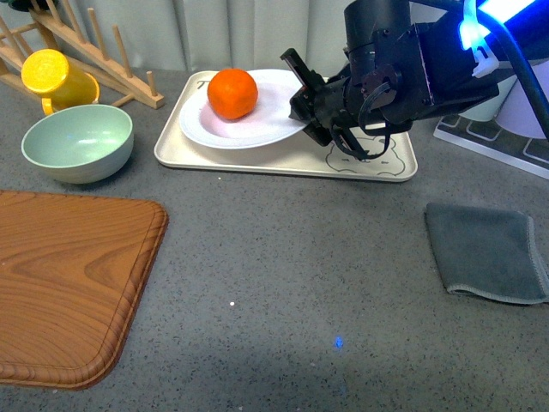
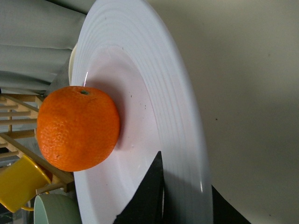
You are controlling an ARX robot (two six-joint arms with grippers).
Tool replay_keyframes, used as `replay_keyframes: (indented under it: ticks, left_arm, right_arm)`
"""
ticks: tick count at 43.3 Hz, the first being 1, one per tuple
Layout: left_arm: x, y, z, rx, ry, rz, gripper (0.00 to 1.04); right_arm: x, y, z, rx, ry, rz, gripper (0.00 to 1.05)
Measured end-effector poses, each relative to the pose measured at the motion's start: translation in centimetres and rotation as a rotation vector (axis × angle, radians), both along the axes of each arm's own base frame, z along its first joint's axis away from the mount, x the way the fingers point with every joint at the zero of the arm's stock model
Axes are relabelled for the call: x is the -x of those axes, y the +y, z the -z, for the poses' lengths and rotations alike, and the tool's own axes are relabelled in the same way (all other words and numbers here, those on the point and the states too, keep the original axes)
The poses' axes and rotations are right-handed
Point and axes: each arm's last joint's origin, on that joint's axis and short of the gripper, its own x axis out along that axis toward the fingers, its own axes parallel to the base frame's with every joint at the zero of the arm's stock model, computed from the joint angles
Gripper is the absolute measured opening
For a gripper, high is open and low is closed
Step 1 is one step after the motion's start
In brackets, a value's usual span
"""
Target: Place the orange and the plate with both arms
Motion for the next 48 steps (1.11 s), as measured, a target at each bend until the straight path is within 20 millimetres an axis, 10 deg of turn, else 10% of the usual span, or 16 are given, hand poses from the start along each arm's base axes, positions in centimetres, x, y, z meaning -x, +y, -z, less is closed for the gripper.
replay_keyframes:
  ticks: [16, 24, 33, 48]
  left_arm:
    - [0.0, 0.0, 0.0, 0.0, 0.0, 0.0, 0.98]
    - [0.0, 0.0, 0.0, 0.0, 0.0, 0.0, 0.98]
    - [0.0, 0.0, 0.0, 0.0, 0.0, 0.0, 0.98]
    - [0.0, 0.0, 0.0, 0.0, 0.0, 0.0, 0.98]
  right_arm:
    - [1.7, -1.4, -1.1, 0.25, -0.129, 0.043, 0.65]
    - [4.9, -3.7, -5.8, 0.535, -0.393, 0.096, 0.96]
    - [11.9, -7.7, -9.4, 0.777, -0.542, 0.217, 0.95]
    - [28.9, -12.5, -8.0, 0.975, -0.521, 0.119, 0.95]
